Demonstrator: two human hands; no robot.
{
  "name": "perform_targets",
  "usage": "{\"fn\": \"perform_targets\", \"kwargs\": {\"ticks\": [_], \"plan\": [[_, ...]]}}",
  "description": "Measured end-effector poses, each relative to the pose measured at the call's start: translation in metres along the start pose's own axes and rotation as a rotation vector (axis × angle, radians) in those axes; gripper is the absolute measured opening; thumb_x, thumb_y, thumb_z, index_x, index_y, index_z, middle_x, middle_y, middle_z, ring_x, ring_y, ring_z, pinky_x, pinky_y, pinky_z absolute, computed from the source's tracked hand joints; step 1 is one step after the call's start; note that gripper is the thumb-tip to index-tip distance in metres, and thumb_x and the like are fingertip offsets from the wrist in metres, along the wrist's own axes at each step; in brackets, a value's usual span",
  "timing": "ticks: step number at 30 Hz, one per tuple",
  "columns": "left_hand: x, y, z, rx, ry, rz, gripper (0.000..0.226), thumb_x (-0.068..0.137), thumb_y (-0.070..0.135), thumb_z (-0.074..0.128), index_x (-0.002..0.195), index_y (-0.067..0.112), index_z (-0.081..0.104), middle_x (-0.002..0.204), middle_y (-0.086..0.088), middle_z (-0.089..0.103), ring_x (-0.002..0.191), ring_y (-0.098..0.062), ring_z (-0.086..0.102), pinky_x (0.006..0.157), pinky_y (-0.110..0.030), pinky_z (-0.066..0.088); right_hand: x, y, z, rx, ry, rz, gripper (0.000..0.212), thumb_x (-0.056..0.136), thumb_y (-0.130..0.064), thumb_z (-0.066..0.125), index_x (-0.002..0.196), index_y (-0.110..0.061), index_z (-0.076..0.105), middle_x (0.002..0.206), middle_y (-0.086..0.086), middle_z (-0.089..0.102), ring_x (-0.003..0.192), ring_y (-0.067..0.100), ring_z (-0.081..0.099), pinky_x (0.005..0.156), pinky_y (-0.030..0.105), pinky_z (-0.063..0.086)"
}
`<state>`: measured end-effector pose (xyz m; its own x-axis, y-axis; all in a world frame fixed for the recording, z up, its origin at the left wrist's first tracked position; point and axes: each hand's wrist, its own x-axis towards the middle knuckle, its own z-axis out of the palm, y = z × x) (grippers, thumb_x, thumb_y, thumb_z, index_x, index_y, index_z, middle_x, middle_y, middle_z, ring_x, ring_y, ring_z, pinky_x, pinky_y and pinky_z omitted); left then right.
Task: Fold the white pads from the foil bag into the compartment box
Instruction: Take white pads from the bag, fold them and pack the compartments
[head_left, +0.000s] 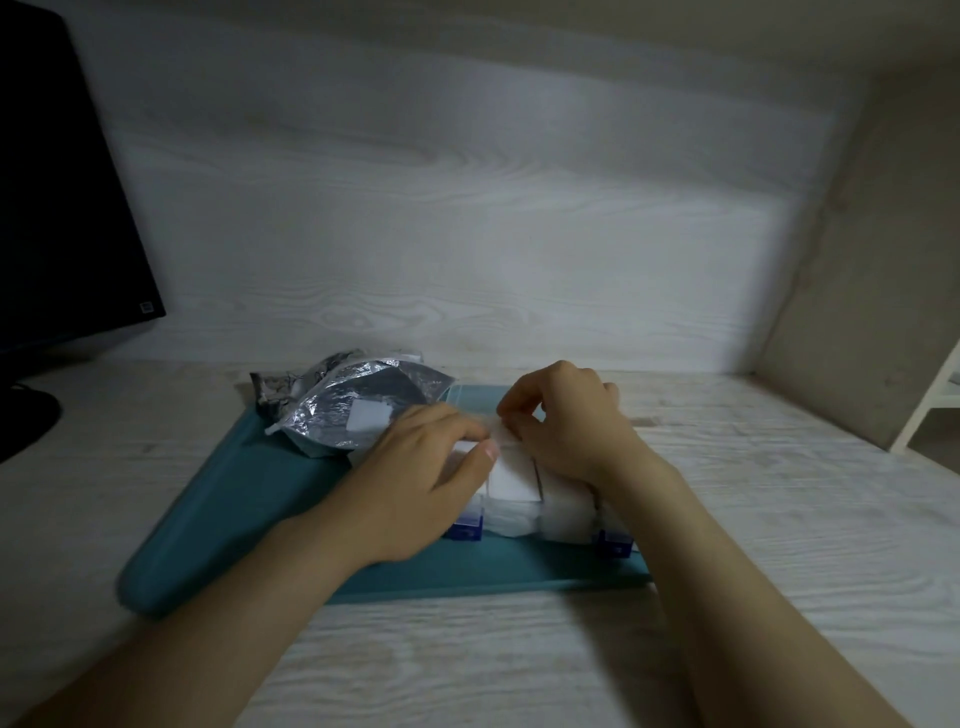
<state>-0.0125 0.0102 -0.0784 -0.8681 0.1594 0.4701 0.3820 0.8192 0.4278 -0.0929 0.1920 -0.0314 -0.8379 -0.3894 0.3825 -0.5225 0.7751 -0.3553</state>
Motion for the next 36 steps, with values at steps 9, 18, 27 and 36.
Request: {"fn": "perform_targets", "kwargs": {"ticks": [9, 18, 27, 36], "plan": [[0.008, -0.018, -0.03, 0.216, 0.527, 0.004, 0.028, 0.097, 0.0, 0.052, 0.113, 0.013, 0.071, 0.112, -0.001, 0.063, 0.107, -0.021, 0.052, 0.094, -0.037, 0.042, -0.009, -0.007, -0.001, -0.033, -0.031, 0.036, 0.029, 0.088, -0.04, 0.061, 0.091, -0.021, 0.082, 0.09, -0.006, 0.078, 0.091, 0.016, 0.062, 0.089, 0.038, 0.026], [0.004, -0.068, -0.059, 0.074, 0.666, -0.322, 0.016, 0.096, 0.007, 0.06, 0.103, 0.013, 0.073, 0.107, -0.003, 0.076, 0.103, -0.029, 0.068, 0.092, -0.038, 0.05, -0.016, -0.084, 0.006, -0.05, -0.016, -0.287, 0.043, 0.077, -0.025, 0.044, 0.101, -0.012, 0.077, 0.105, 0.012, 0.077, 0.094, 0.038, 0.067, 0.087, 0.044, 0.055], [-0.001, -0.073, -0.062, -0.095, 0.645, -0.488, 0.018, 0.091, 0.024, 0.062, 0.077, 0.019, 0.073, 0.076, 0.006, 0.073, 0.079, -0.025, 0.069, 0.076, -0.034, 0.053, 0.005, -0.133, 0.058, -0.39, -0.197, -0.297, 0.018, 0.088, -0.015, 0.07, 0.102, -0.02, 0.06, 0.114, 0.007, 0.068, 0.116, 0.033, 0.062, 0.106, 0.049, 0.034], [-0.001, -0.077, -0.06, -0.122, 0.543, -0.653, 0.034, 0.095, 0.03, 0.045, 0.069, 0.012, 0.059, 0.077, -0.008, 0.067, 0.082, -0.038, 0.061, 0.073, -0.042, 0.053, 0.027, -0.119, 0.056, -0.095, -0.172, -0.253, 0.016, 0.085, -0.013, 0.069, 0.089, -0.025, 0.079, 0.1, 0.004, 0.073, 0.096, 0.028, 0.064, 0.091, 0.04, 0.055]]}}
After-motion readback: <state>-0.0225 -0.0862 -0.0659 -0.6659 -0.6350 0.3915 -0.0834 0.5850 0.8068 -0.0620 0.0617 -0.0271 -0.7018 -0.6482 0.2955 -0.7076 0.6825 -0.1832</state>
